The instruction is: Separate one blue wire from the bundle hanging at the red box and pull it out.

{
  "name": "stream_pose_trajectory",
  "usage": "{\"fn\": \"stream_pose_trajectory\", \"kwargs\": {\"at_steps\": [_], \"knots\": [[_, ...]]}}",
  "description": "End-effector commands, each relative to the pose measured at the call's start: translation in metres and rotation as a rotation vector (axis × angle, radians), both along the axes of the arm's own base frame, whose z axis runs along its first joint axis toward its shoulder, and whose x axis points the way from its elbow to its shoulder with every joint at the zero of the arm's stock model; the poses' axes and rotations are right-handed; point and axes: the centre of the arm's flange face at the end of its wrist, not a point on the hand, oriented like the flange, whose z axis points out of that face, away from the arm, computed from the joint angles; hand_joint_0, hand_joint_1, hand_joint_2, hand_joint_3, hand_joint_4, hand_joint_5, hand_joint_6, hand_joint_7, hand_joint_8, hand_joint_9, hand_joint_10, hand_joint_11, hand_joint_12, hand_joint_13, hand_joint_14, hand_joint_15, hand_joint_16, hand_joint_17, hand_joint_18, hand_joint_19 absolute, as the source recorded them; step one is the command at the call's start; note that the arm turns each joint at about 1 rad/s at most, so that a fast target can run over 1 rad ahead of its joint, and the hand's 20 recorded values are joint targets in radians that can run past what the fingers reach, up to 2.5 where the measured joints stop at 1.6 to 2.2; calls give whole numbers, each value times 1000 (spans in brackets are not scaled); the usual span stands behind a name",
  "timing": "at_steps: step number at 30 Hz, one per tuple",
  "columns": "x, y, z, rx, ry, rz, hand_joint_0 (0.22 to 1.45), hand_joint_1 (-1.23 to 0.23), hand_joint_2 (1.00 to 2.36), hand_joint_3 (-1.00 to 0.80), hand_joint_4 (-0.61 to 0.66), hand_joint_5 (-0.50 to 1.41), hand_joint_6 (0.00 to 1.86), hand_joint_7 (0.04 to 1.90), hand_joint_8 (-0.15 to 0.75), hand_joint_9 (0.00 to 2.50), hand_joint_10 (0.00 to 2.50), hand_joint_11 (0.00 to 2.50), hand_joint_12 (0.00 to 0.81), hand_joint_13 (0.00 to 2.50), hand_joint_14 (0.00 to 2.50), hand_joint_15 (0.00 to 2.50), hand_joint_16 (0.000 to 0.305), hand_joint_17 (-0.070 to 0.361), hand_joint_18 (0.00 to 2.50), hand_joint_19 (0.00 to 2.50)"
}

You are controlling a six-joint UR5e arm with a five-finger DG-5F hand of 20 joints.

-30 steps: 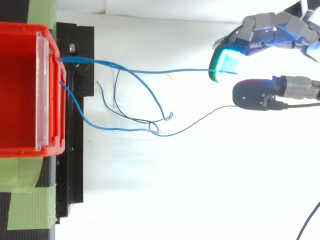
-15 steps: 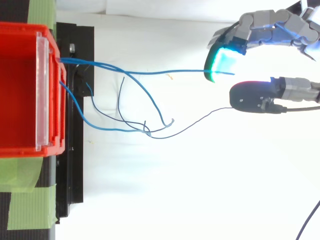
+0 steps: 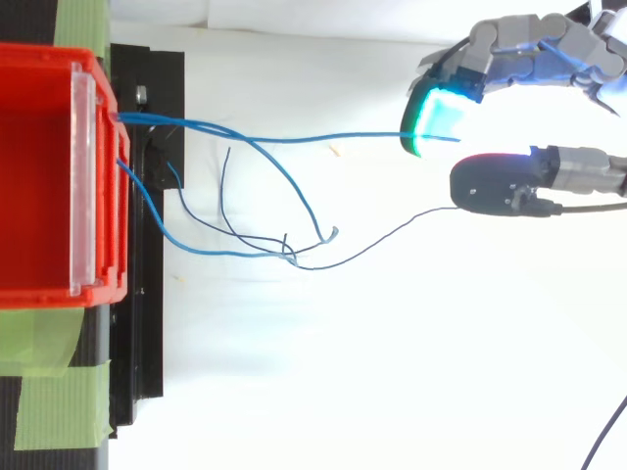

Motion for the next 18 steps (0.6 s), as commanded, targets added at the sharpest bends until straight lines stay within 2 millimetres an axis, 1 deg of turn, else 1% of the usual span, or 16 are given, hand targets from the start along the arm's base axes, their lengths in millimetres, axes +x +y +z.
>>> {"fn": "stream_pose_trajectory", "kwargs": {"at_steps": [1,18], "knots": [[0,0,0,0,-1,1,592,-774,1026,137,-136,-114,794,1315,270,567,9,354,377,295,12,343,53,118,322,471],[0,0,0,0,1,1,590,-771,1028,133,-136,-114,787,1330,248,500,8,314,366,302,13,346,51,114,312,484]]}}
